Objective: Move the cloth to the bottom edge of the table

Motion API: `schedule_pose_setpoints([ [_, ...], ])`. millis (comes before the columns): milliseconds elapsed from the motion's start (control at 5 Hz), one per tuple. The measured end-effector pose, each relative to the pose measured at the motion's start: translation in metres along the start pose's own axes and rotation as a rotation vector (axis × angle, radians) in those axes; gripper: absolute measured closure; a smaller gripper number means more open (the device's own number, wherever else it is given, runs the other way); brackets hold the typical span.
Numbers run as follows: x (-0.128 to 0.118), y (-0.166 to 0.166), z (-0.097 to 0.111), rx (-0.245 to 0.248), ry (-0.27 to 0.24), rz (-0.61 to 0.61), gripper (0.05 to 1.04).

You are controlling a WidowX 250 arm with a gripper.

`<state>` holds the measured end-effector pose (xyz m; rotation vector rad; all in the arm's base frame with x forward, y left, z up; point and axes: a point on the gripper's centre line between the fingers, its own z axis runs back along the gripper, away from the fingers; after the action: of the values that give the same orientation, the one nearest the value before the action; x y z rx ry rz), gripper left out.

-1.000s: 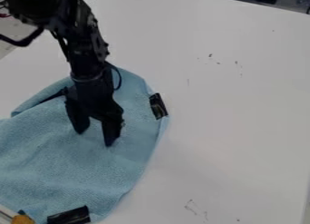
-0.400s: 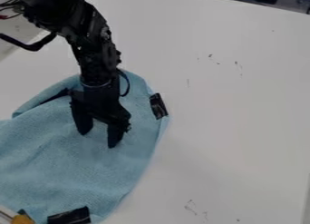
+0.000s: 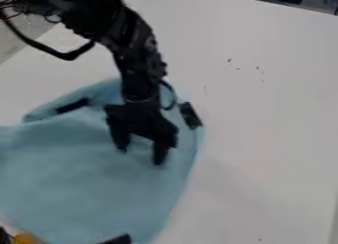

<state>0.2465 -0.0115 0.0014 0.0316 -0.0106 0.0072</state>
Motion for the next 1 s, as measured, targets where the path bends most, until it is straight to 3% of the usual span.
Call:
schedule_pose_setpoints([
  [400, 0.006, -0.041, 0.010, -0.024, 0.012, 0.000, 0.083],
  [600, 0.006, -0.041, 0.011, -0.015, 0.016, -0.003, 0.083],
  [1000, 0.015, -0.036, 0.010, -0.024, -0.033, -0.012, 0.083],
])
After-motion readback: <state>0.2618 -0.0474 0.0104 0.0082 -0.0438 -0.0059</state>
